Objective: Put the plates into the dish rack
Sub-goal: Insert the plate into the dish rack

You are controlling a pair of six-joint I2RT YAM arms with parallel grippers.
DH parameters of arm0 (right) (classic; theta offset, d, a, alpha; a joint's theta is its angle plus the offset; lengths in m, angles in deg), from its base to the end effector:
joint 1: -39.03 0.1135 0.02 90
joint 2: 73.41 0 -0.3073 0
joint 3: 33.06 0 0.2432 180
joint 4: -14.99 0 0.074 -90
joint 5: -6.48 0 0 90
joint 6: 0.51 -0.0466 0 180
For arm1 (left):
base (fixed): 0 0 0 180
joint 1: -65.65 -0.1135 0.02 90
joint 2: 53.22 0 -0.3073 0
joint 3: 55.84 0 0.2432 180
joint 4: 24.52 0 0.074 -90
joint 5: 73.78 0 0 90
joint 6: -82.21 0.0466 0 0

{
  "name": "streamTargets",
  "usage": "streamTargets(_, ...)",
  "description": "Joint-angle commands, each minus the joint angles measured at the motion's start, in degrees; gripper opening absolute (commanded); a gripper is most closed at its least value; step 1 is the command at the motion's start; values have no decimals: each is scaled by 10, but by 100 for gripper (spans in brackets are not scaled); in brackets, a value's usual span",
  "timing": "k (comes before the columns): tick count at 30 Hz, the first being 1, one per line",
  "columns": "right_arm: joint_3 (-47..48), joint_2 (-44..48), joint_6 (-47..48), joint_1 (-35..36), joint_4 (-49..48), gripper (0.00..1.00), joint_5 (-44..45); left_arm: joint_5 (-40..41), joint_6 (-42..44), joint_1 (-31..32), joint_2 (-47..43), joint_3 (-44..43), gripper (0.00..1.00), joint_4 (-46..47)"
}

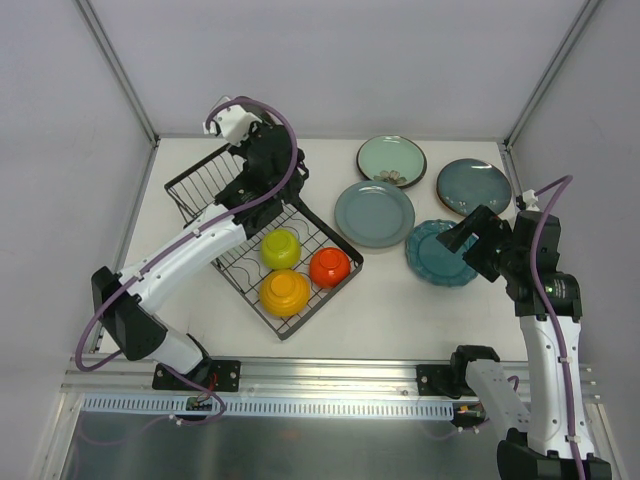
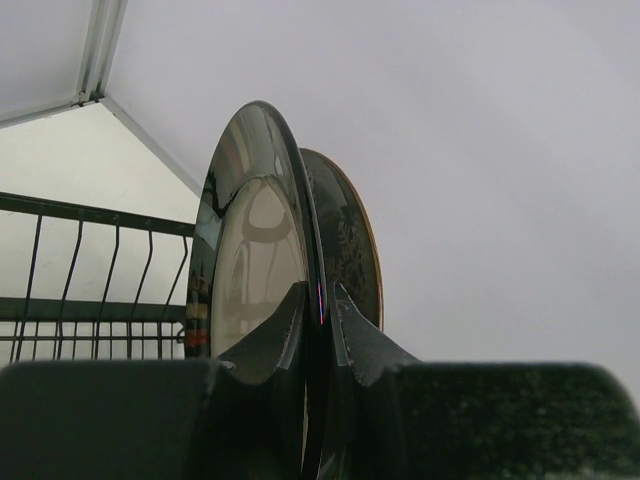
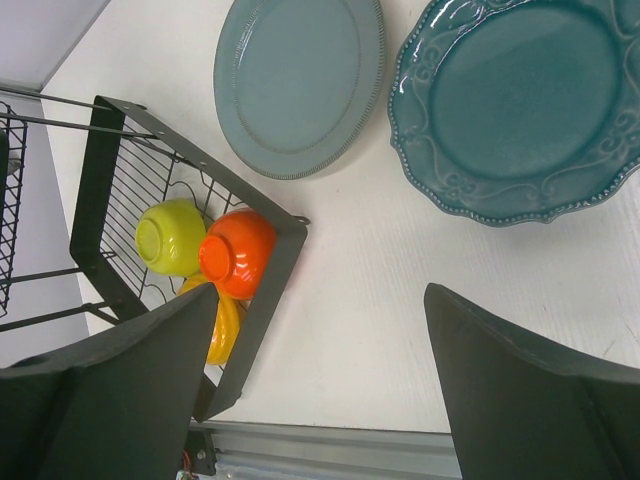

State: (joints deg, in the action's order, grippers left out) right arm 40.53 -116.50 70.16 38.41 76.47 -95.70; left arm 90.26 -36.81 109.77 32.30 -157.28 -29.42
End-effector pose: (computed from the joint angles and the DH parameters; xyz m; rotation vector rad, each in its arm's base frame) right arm 0.1077 0.0087 0.3853 0.2414 2.1123 0.4187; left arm 0.2574 -0.1872 0.5032 -0.8697 1.2461 -0.1316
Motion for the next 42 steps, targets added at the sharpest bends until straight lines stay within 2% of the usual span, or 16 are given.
streamTargets(1, 1, -2, 10, 4, -11, 89, 6, -2, -17, -9, -9, -4, 1, 63)
streamTargets(8, 0, -2, 10, 4, -12, 89, 5, -8, -22, -14, -12, 16, 9, 60)
streamTargets(15, 1, -2, 10, 4, -11, 89, 5, -27, -23, -16, -17, 26, 28, 59)
streamTargets(22, 4, 0, 11, 4, -11, 89, 5, -49, -17, -16, -33, 28, 42, 59)
streamTargets(30, 7, 1, 9, 4, -8, 89, 3, -83, 3, -16, -61, 39, 50, 56)
streamTargets(42, 12, 6, 14, 4, 1, 89, 9, -130, 30, -17, -32, 15, 57, 50)
